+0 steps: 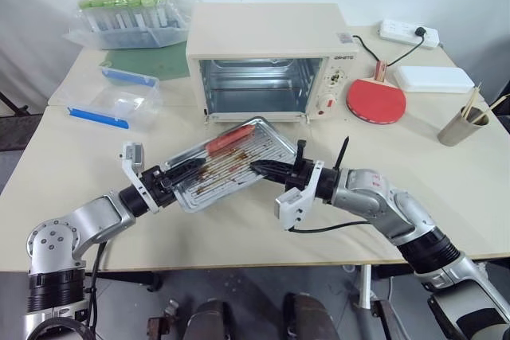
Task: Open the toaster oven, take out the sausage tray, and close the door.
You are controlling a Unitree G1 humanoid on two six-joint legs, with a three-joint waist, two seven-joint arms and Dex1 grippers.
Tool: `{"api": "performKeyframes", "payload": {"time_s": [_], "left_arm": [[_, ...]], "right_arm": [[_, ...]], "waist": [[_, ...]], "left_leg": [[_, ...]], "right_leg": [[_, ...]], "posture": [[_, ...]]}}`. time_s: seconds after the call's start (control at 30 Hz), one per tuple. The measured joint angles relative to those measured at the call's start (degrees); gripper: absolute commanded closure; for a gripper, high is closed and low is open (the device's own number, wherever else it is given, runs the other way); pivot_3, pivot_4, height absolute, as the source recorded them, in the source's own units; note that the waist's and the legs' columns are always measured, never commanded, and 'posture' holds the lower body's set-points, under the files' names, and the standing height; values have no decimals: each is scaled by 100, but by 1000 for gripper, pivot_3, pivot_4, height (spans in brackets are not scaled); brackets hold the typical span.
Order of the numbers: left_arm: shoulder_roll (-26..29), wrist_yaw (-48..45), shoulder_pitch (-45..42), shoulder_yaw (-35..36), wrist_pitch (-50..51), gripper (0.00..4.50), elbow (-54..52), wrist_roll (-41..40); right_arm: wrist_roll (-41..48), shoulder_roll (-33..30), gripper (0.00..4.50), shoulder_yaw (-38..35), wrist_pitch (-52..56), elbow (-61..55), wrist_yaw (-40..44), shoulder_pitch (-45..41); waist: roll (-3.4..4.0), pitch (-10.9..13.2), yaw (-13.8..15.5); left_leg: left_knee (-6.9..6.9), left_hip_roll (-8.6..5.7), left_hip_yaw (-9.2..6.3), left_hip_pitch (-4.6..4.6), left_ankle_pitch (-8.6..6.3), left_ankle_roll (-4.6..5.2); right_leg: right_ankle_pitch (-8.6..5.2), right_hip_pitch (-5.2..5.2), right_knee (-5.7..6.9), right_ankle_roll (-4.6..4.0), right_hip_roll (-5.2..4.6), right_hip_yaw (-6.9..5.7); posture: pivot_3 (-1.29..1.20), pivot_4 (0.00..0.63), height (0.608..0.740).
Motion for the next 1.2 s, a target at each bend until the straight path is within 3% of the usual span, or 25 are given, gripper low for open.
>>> {"api": "performKeyframes", "payload": {"time_s": [0.23, 0.67, 0.7, 1.2], "left_arm": [[38, -181, 38, 25, -134, 3862, -115, 156], [88, -421, 100, -26, -75, 3877, -92, 328], [97, -433, 100, -26, -71, 3877, -91, 328], [202, -740, 374, 213, -187, 3877, -110, 401]], "right_arm": [[-75, 72, 4500, 0, -17, 57, 2, -113], [812, 46, 177, -85, -252, 240, 689, -433], [932, 6, 42, -85, -273, 280, 803, -471], [2074, -472, 0, -203, -70, 471, 1948, -502]], "waist": [[0, 0, 0], [0, 0, -1], [0, 0, 0], [0, 0, 4]], "left_leg": [[0, 0, 0, 0, 0, 0], [0, 0, 1, 0, 0, 0], [0, 0, 1, 0, 0, 0], [0, 0, 1, 0, 0, 0]], "right_leg": [[0, 0, 0, 0, 0, 0], [0, 1, -2, 0, 0, 0], [0, 1, -2, 0, 0, 0], [0, 1, -3, 0, 0, 0]], "posture": [[0, 150, 740], [0, 150, 740], [0, 150, 740], [0, 150, 740]]}}
